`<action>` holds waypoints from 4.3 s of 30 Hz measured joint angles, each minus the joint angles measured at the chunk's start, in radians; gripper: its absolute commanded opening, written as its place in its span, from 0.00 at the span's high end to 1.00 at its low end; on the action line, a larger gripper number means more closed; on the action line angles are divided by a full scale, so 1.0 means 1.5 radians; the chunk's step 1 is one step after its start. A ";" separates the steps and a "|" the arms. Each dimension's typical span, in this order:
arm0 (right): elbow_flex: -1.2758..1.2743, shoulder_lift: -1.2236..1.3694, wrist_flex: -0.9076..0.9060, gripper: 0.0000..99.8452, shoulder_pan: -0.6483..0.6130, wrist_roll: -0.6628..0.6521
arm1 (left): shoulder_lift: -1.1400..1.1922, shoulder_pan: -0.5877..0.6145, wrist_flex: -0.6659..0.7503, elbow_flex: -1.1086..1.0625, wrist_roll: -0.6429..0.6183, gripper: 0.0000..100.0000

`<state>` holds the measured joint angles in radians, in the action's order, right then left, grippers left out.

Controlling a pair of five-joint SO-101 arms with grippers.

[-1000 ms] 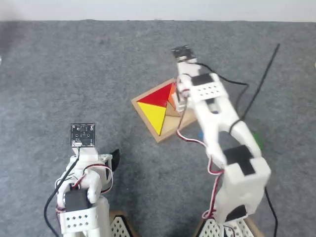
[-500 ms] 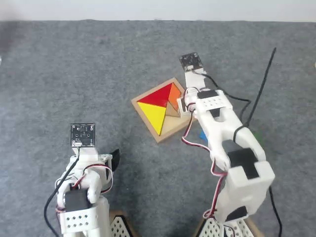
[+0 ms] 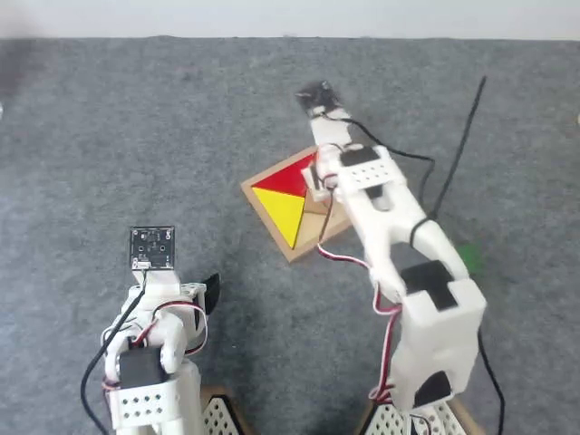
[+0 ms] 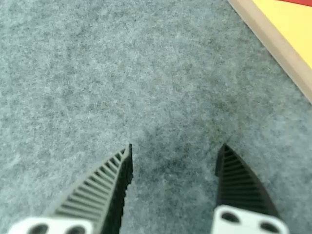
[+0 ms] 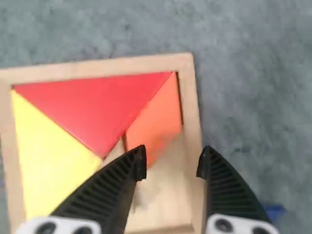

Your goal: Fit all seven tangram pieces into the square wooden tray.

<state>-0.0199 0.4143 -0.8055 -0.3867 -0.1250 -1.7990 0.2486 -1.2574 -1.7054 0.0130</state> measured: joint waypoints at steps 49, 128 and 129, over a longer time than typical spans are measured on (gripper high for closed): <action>0.231 0.128 -0.232 0.81 -0.053 0.323 | 0.000 0.000 0.000 0.000 0.000 0.73; 0.441 0.295 -0.439 0.94 -0.005 0.182 | 0.000 0.000 0.000 0.000 0.000 0.73; 0.442 0.295 -0.442 0.94 -0.005 0.179 | 0.000 0.000 0.000 0.000 0.000 0.73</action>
<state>0.6429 0.8562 -1.4684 -0.3943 0.1435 -1.7990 0.2486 -1.2574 -1.7054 0.0130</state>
